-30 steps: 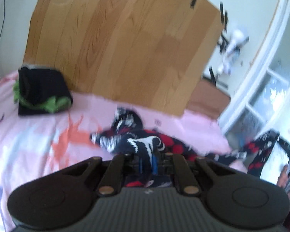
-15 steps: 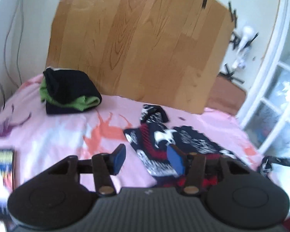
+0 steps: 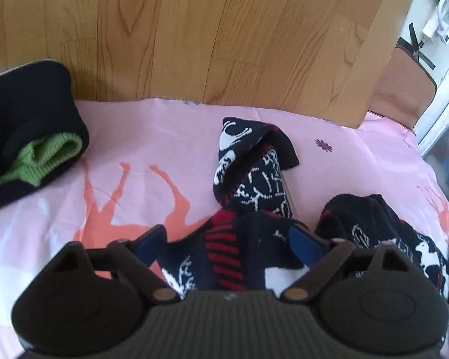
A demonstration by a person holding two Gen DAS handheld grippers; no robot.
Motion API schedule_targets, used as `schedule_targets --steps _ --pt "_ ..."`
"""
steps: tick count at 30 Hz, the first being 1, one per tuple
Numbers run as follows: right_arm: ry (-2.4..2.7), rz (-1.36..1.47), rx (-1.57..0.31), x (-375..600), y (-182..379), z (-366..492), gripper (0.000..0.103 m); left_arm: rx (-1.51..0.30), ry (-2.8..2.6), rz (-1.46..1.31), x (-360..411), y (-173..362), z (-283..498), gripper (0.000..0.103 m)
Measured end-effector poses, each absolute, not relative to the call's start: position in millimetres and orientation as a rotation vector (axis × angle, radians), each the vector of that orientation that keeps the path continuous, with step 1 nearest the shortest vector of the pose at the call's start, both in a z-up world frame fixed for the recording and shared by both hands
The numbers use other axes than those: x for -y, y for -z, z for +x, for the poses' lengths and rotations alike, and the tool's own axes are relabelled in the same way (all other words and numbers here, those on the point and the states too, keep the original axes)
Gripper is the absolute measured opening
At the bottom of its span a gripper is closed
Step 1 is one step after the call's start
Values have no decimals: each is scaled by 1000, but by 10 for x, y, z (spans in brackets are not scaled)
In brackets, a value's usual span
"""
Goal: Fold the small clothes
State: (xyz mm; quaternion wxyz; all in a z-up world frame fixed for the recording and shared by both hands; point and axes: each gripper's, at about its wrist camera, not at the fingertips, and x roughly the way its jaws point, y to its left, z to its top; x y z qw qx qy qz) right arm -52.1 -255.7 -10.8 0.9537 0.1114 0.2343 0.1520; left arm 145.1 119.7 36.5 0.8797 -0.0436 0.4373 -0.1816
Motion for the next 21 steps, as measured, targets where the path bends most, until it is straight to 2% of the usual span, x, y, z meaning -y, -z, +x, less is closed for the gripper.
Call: schedule_targets --steps 4,9,10,11,12,13,15,21 --pt "-231 268 -525 2524 251 110 73 -840 327 -119 -1230 -569 1662 98" --pt "-247 334 -538 2395 464 450 73 -900 398 -87 -805 -543 2110 102" --pt "-246 344 -542 2391 495 468 73 -918 397 -49 -677 -477 2179 96" --pt "-248 352 -548 2416 521 500 73 -942 377 -1 -557 -392 2239 85" --pt "-257 356 -559 2468 553 571 73 -988 335 53 -454 -280 2307 47" --pt "-253 359 -566 2449 574 588 73 -1052 291 92 -400 -164 2374 29" --pt "-246 344 -572 2429 589 612 73 -1022 277 86 -484 -204 2322 10" --pt "-291 301 -555 2435 549 761 72 -910 60 160 -1331 -707 1479 9"
